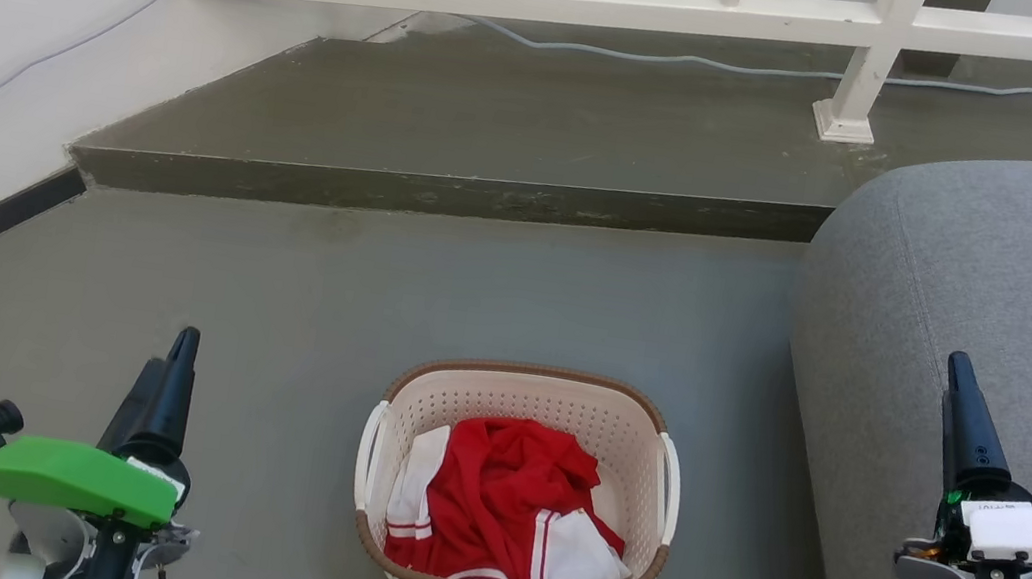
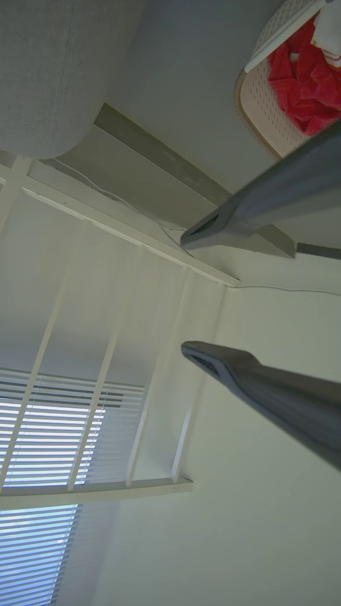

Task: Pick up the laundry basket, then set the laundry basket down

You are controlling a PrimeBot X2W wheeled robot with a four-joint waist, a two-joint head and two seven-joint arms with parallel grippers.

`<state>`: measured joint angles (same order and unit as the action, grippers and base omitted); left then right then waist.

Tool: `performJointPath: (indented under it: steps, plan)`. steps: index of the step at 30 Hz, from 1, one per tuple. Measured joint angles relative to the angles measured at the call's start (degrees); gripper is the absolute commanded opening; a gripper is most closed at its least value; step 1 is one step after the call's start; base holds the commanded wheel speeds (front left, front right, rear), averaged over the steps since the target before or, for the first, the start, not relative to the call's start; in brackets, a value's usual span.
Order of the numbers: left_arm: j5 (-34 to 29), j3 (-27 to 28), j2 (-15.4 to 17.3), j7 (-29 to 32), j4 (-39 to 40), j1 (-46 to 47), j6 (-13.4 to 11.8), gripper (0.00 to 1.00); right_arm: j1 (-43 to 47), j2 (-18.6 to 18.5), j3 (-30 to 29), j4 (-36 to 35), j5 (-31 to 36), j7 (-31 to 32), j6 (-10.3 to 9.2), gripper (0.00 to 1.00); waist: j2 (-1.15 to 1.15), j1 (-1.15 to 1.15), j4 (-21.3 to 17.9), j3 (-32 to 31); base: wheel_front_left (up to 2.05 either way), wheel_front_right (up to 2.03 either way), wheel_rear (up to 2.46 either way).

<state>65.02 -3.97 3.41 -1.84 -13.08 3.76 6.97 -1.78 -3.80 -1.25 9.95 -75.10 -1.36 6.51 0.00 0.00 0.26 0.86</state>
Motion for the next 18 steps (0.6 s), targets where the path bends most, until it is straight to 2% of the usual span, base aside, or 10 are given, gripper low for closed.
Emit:
performJointPath:
  steps: [13, 18]
  plan:
    - [-17.84, -3.68, 1.66, -3.1, 1.53, 0.16, -0.03, 1.0, -0.06, -4.1, 4.15, -0.02, 13.96, -3.64, 0.02, 1.0, 0.0, 0.0, -0.1, 0.17, 0.0, 0.0, 0.0]
    - [-24.2, -5.22, 1.98, -4.08, 2.29, 0.19, -1.21, 1.0, -0.15, -5.34, 5.41, 0.2, 20.78, -4.64, 0.01, 1.0, 0.0, 0.0, -0.21, 0.26, 0.0, 0.0, 0.0]
